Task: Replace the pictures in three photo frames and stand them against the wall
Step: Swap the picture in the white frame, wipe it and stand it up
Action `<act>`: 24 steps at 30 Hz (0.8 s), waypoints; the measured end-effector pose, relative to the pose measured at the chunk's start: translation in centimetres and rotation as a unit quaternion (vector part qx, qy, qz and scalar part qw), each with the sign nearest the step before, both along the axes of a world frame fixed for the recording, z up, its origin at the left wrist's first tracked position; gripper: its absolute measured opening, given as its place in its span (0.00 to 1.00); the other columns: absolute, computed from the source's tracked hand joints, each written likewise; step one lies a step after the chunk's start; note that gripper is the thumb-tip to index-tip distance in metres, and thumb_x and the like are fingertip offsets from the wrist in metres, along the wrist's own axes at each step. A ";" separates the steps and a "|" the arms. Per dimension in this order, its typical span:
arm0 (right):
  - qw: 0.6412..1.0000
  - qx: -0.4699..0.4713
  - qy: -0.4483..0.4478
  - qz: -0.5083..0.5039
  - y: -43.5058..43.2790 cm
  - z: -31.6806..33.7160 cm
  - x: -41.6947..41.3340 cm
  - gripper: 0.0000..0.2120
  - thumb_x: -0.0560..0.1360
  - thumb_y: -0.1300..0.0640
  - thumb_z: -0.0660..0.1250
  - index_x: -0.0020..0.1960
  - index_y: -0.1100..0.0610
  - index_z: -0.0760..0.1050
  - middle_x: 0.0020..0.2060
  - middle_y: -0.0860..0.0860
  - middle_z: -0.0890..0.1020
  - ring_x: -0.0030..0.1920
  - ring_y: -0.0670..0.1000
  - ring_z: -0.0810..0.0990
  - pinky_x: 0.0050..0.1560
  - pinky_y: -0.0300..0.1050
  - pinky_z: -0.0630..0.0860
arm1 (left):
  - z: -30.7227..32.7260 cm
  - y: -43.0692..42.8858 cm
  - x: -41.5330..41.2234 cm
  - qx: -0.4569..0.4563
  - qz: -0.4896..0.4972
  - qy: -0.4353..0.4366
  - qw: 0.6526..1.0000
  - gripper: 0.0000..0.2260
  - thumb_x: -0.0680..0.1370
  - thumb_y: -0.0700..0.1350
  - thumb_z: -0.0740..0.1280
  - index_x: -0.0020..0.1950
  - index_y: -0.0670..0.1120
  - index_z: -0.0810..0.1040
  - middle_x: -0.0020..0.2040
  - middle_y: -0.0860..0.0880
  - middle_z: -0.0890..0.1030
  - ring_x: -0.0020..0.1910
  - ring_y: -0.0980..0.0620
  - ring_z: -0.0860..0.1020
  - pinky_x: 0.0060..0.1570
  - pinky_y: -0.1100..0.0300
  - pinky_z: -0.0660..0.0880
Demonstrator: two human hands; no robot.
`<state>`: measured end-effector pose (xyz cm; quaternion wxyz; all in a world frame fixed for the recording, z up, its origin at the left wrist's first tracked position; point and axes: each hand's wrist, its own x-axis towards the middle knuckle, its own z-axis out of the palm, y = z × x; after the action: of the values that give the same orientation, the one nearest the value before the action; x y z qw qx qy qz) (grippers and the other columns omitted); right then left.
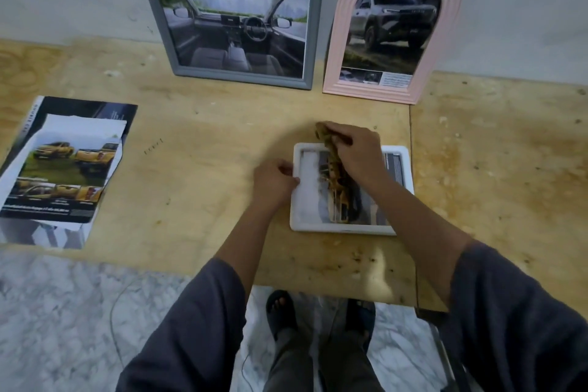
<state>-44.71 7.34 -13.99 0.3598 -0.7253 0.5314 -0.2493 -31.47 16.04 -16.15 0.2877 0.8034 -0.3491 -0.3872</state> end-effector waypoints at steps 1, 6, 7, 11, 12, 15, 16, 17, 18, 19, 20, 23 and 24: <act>1.000 -0.017 -0.001 -0.003 1.3 0.6 -1.1 0.16 0.75 0.66 0.62 0.61 0.57 0.77 0.57 0.54 0.82 0.58 0.50 0.79 0.60 0.33 0.68 | 0.2 -0.3 0.1 0.011 0.004 0.006 1.000 0.11 0.71 0.37 0.71 0.52 0.39 0.80 0.50 0.41 0.82 0.50 0.44 0.80 0.51 0.54 0.77; 0.989 -0.063 0.052 0.123 12.2 -0.9 -3.0 0.16 0.75 0.62 0.62 0.62 0.56 0.76 0.58 0.55 0.81 0.56 0.53 0.79 0.57 0.42 0.73 | 0.8 -0.4 0.1 0.025 0.006 0.010 1.000 0.08 0.70 0.35 0.70 0.48 0.40 0.82 0.43 0.46 0.79 0.46 0.47 0.79 0.46 0.56 0.77; 0.982 -0.089 0.065 0.150 13.6 -1.9 -2.6 0.15 0.75 0.62 0.62 0.60 0.57 0.78 0.56 0.55 0.82 0.54 0.54 0.81 0.55 0.43 0.76 | 0.7 -0.3 0.1 0.018 0.010 0.014 1.000 0.09 0.70 0.35 0.70 0.50 0.38 0.82 0.44 0.46 0.79 0.46 0.49 0.78 0.46 0.58 0.75; 0.945 -0.195 0.115 0.238 15.0 -5.5 -2.4 0.19 0.63 0.68 0.74 0.54 0.60 0.81 0.54 0.54 0.83 0.54 0.53 0.82 0.53 0.46 0.78 | 0.4 0.2 -0.5 -0.019 -0.013 -0.015 1.000 0.06 0.72 0.35 0.68 0.47 0.41 0.81 0.43 0.43 0.78 0.43 0.49 0.75 0.44 0.60 0.71; 0.939 -0.214 0.117 0.241 14.8 -5.9 -3.0 0.19 0.64 0.69 0.73 0.55 0.60 0.81 0.55 0.54 0.83 0.55 0.53 0.82 0.54 0.47 0.78 | 0.2 0.4 -0.8 -0.025 -0.031 -0.039 0.998 0.04 0.73 0.36 0.67 0.44 0.43 0.78 0.41 0.43 0.76 0.42 0.50 0.73 0.42 0.61 0.68; 0.929 -0.249 0.136 0.237 14.0 -6.0 -5.9 0.17 0.69 0.67 0.63 0.55 0.59 0.81 0.55 0.52 0.83 0.56 0.52 0.81 0.52 0.47 0.80 | -0.5 0.5 -1.2 -0.034 -0.063 -0.086 0.994 0.05 0.75 0.36 0.64 0.40 0.43 0.73 0.36 0.45 0.71 0.34 0.52 0.68 0.33 0.63 0.61; 0.928 -0.255 0.141 0.234 13.6 -6.0 -7.0 0.17 0.68 0.68 0.65 0.55 0.59 0.81 0.55 0.52 0.83 0.56 0.52 0.81 0.51 0.46 0.80 | -0.7 0.5 -1.2 -0.037 -0.067 -0.088 0.993 0.06 0.75 0.35 0.63 0.39 0.43 0.72 0.33 0.45 0.70 0.30 0.53 0.66 0.30 0.62 0.60; 0.930 -0.251 0.143 0.226 13.3 -6.0 -8.1 0.20 0.66 0.71 0.69 0.56 0.59 0.81 0.56 0.52 0.82 0.57 0.52 0.81 0.53 0.45 0.79 | -0.8 0.4 -1.1 -0.037 -0.066 -0.085 0.993 0.06 0.75 0.35 0.63 0.38 0.42 0.71 0.31 0.47 0.69 0.28 0.56 0.64 0.28 0.63 0.62; 0.936 -0.238 0.139 0.217 13.1 -6.1 -9.2 0.23 0.63 0.73 0.72 0.56 0.59 0.80 0.56 0.52 0.82 0.58 0.52 0.80 0.56 0.43 0.77 | -0.9 0.4 -1.0 -0.038 -0.064 -0.082 0.994 0.06 0.75 0.35 0.63 0.38 0.42 0.71 0.30 0.48 0.69 0.28 0.58 0.64 0.28 0.63 0.63; 0.943 -0.226 0.134 0.205 12.9 -6.2 -10.5 0.23 0.64 0.74 0.71 0.56 0.60 0.80 0.57 0.52 0.82 0.59 0.52 0.79 0.60 0.42 0.75 | -0.9 0.4 -0.9 -0.039 -0.062 -0.077 0.994 0.07 0.74 0.34 0.63 0.38 0.43 0.71 0.31 0.48 0.69 0.28 0.57 0.65 0.28 0.62 0.63; 0.945 -0.224 0.134 0.195 12.7 -6.2 -11.9 0.21 0.66 0.73 0.68 0.56 0.60 0.80 0.58 0.52 0.81 0.60 0.52 0.78 0.62 0.41 0.72 | -1.0 0.4 -0.9 -0.042 -0.064 -0.074 0.994 0.07 0.74 0.34 0.63 0.38 0.43 0.71 0.31 0.47 0.69 0.29 0.54 0.66 0.28 0.61 0.61; 0.941 -0.232 0.186 0.161 11.8 -5.3 -15.9 0.22 0.67 0.73 0.61 0.56 0.59 0.81 0.57 0.52 0.81 0.59 0.51 0.79 0.63 0.39 0.71 | -1.5 0.4 -0.9 -0.046 -0.066 -0.074 0.994 0.08 0.73 0.33 0.63 0.36 0.43 0.70 0.34 0.43 0.70 0.34 0.50 0.67 0.29 0.61 0.57; 0.940 -0.231 0.199 0.155 11.5 -5.0 -17.1 0.23 0.66 0.75 0.63 0.56 0.59 0.81 0.57 0.51 0.81 0.59 0.51 0.79 0.62 0.39 0.71 | -1.6 0.4 -0.8 -0.047 -0.067 -0.077 0.994 0.07 0.73 0.34 0.63 0.36 0.42 0.70 0.34 0.43 0.70 0.34 0.50 0.67 0.29 0.60 0.58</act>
<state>-61.78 18.89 -18.94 0.1036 -0.8967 0.4007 -0.1568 -32.31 16.39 -17.79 0.2708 0.7915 -0.4407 -0.3256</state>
